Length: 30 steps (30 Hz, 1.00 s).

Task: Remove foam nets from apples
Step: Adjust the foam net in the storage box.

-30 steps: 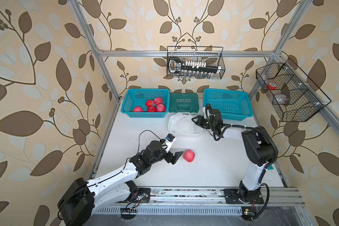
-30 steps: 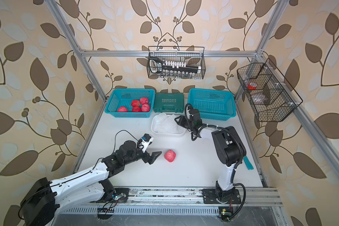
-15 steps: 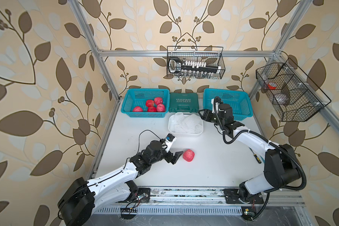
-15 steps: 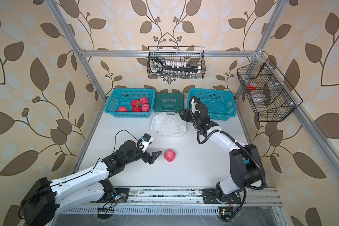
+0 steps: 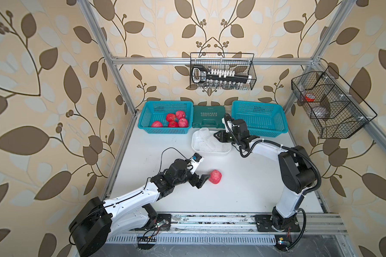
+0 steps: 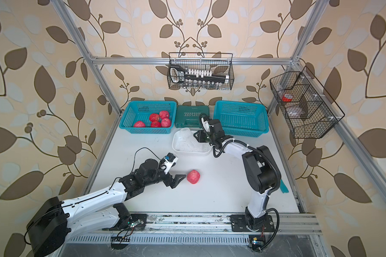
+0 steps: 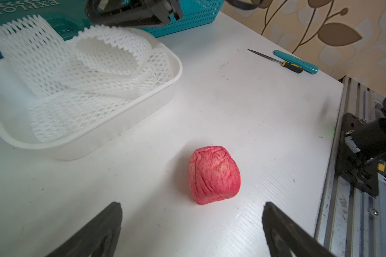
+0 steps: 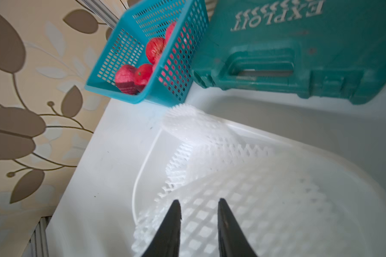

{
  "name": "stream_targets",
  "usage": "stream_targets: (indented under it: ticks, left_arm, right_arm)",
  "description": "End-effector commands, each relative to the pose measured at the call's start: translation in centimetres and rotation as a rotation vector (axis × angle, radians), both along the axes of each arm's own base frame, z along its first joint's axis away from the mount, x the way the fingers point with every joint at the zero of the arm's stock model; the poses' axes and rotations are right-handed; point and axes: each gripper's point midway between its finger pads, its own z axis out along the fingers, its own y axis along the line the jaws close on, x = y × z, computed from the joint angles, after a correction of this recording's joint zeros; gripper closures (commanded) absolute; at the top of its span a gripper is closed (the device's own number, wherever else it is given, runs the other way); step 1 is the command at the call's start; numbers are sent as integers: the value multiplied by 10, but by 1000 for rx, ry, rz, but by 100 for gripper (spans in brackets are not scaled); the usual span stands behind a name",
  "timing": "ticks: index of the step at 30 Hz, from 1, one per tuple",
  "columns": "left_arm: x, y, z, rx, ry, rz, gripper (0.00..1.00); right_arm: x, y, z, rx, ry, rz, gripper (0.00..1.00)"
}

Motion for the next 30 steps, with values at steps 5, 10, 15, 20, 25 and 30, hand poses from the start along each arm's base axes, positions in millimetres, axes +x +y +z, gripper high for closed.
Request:
stream_targets:
  ticks: [5, 10, 15, 20, 25, 30]
  left_arm:
    - [-2, -9, 10, -47, -2, -23, 1]
    - [-1, -8, 9, -20, 5, -24, 1]
    - [-1, -13, 8, -14, 8, -45, 1]
    - [2, -22, 1, 25, 39, -73, 1]
    - [-1, -38, -5, 46, 44, -123, 1]
    - [-7, -52, -15, 79, 49, -172, 1]
  right_arm:
    - [7, 0, -52, -62, 31, -29, 70]
    - [7, 1, -71, -84, 50, -37, 70]
    - [7, 0, -59, -79, 37, -45, 69]
    - [5, 2, -26, -48, -1, -32, 56]
    - [-1, 7, 11, -8, -39, 4, 34]
    - [-10, 6, 53, 26, -85, 17, 29]
